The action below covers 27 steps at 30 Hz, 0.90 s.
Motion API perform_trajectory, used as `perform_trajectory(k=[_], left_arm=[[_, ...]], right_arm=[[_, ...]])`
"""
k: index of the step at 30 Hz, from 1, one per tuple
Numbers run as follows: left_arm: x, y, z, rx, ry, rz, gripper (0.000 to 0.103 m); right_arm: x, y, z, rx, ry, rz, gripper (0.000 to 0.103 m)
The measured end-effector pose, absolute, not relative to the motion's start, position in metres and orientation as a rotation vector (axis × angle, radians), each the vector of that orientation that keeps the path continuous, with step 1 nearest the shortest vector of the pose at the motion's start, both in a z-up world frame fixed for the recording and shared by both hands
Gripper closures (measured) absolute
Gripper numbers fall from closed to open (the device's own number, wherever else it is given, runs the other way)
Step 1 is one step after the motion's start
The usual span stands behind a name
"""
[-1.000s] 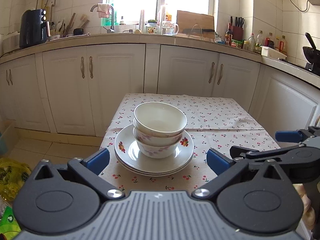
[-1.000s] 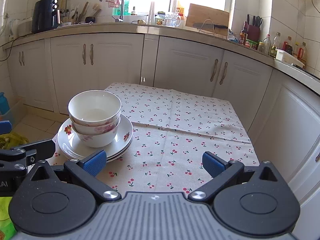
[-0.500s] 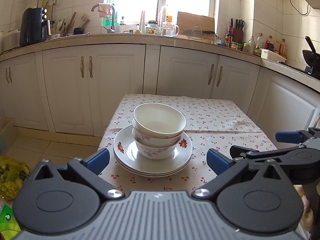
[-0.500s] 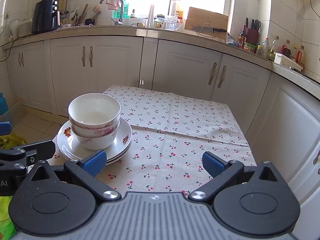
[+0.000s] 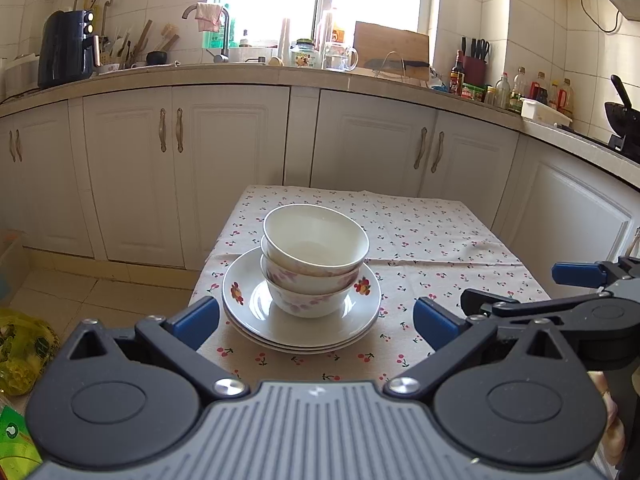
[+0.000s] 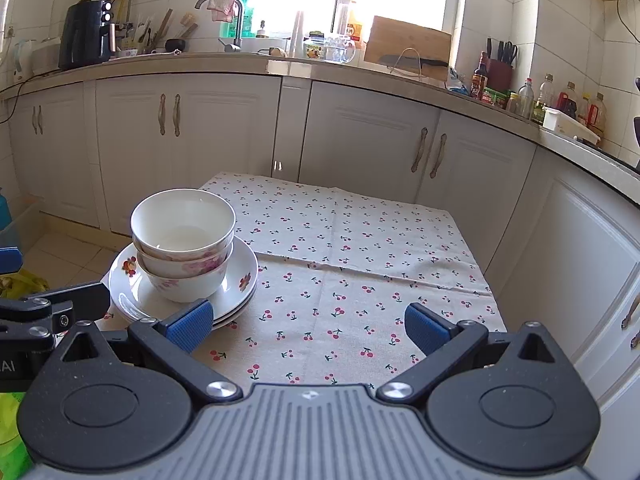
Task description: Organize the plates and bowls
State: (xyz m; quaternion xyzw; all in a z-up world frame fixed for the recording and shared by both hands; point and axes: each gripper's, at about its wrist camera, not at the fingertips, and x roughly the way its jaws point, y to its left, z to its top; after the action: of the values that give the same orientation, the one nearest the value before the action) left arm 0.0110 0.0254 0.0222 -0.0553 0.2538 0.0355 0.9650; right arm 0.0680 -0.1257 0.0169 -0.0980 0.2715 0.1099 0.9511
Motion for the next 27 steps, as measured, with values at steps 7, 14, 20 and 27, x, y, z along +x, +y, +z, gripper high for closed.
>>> perform_trajectory(k=[7, 14, 20, 27], left_arm=[[0.0116, 0.0246, 0.0222, -0.112, 0.515, 0.072, 0.001], [0.0113, 0.0235, 0.0218, -0.114, 0.516, 0.072, 0.001], [0.0113, 0.0234, 0.021, -0.116, 0.518, 0.072, 0.001], [0.0115, 0.0238, 0.0211, -0.118, 0.518, 0.071, 0.001]], right_arm=[[0.0684, -0.1253, 0.0164, -0.201, 0.548, 0.217, 0.0], [0.0683, -0.1253, 0.0164, -0.203, 0.545, 0.214, 0.0], [0.0681, -0.1251, 0.0163, -0.205, 0.542, 0.212, 0.0], [0.0674, -0.1258, 0.0169, -0.206, 0.539, 0.208, 0.0]])
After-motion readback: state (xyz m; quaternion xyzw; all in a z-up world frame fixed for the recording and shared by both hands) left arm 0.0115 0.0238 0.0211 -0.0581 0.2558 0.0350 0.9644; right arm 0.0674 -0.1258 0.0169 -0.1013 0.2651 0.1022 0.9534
